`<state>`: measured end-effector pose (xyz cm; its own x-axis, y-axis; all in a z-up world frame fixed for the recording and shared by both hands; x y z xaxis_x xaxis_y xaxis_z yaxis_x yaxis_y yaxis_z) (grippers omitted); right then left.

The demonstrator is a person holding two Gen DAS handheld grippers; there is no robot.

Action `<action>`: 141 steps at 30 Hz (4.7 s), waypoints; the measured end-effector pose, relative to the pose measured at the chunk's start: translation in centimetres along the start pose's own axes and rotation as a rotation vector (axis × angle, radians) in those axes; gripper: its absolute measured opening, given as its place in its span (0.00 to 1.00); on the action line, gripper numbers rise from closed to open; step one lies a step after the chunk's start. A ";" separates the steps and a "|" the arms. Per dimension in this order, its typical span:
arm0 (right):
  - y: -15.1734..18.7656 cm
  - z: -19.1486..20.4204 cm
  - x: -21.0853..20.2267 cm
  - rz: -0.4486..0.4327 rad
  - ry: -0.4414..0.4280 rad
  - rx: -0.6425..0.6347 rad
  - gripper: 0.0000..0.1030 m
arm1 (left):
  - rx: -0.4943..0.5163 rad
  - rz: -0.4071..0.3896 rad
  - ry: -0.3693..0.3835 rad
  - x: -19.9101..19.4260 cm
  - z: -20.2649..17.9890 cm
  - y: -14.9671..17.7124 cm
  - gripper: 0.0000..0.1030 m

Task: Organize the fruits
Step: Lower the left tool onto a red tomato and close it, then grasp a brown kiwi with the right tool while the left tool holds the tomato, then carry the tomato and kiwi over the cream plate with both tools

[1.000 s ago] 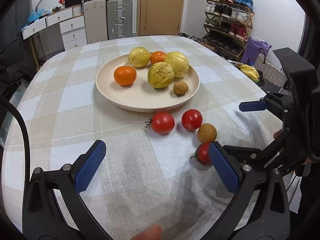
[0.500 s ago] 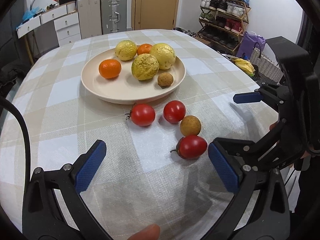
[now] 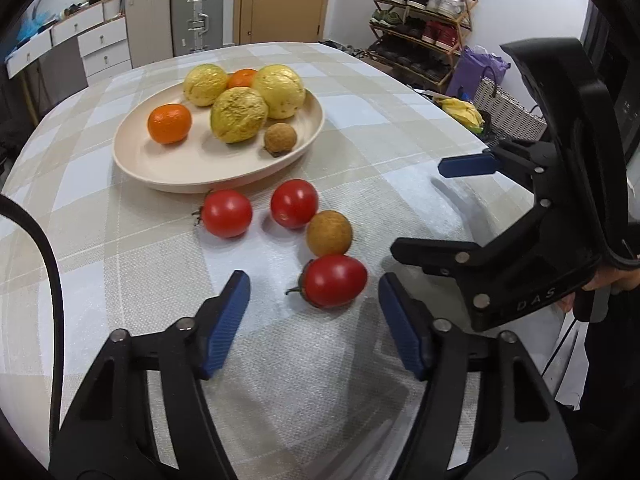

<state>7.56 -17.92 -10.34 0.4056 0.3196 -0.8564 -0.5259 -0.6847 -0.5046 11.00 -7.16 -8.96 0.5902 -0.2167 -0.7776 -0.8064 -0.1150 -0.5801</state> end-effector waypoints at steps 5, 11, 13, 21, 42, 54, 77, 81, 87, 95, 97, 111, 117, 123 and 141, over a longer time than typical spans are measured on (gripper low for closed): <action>-0.1 0.1 -0.1 -0.008 -0.001 -0.006 1.00 | 0.024 -0.003 0.023 -0.1 -0.7 0.3 0.38; -0.1 0.3 -0.1 -0.011 -0.002 -0.007 1.00 | 0.031 -0.004 0.049 -0.3 -0.9 0.5 0.32; -0.1 0.4 -0.1 -0.013 -0.004 -0.008 1.00 | 0.026 -0.007 0.056 -0.5 -0.7 0.4 0.31; -0.2 0.9 -0.2 -0.018 -0.007 -0.016 1.00 | 0.004 -0.029 0.042 -1.6 0.8 -0.3 0.27; -0.7 1.7 -0.5 -0.042 -0.031 -0.019 1.00 | 0.017 -0.018 0.027 -1.5 1.1 -0.2 0.23; -1.8 5.4 -0.2 -0.081 -0.128 -0.057 0.71 | -0.031 -0.064 0.005 -2.9 3.0 -1.5 0.23; -3.0 6.9 -0.3 -0.128 -0.151 -0.046 0.30 | -0.055 -0.075 -0.006 -2.9 3.8 -1.7 0.23; -3.0 6.9 -0.3 -0.128 -0.152 -0.053 0.28 | -0.057 -0.075 -0.009 -2.9 3.8 -1.7 0.23; -2.9 6.9 -0.4 -0.135 -0.155 -0.052 0.28 | -0.061 -0.081 -0.010 -2.9 4.0 -1.8 0.23; -3.3 6.2 -1.8 -0.196 -0.153 -0.032 0.28 | -0.075 -0.115 -0.017 -3.7 4.5 -2.3 0.23; -3.5 5.9 -2.2 -0.212 -0.152 -0.022 0.28 | -0.077 -0.125 -0.020 -3.9 4.5 -2.4 0.23; -4.2 4.4 -3.7 -0.301 -0.144 0.032 0.27 | -0.090 -0.175 -0.050 -4.8 4.9 -3.1 0.23; -4.5 4.0 -4.3 -0.333 -0.135 0.048 0.27 | -0.100 -0.199 -0.060 -5.3 5.3 -3.6 0.23; -4.6 3.5 -4.8 -0.362 -0.130 0.063 0.27 | -0.105 -0.221 -0.080 -5.4 5.5 -4.3 0.23; -6.3 2.3 -4.5 -0.399 -0.138 0.089 0.27 | -0.116 -0.244 -0.107 -3.9 7.1 -7.2 0.23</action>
<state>7.30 -13.52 -3.53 0.4896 0.6364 -0.5960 -0.4129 -0.4328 -0.8014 14.75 1.39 -3.45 0.7629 -0.0658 -0.6431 -0.6351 -0.2621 -0.7266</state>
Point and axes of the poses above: each gripper's, at about its wrist camera, not at the fingertips, and x roughly the way its jaws point, z to its left, y to its underside, the point moved 6 cm from there along x, roughly the way its jaws point, and after that the axes turned 9 degrees about -x, right-handed, at the moved point
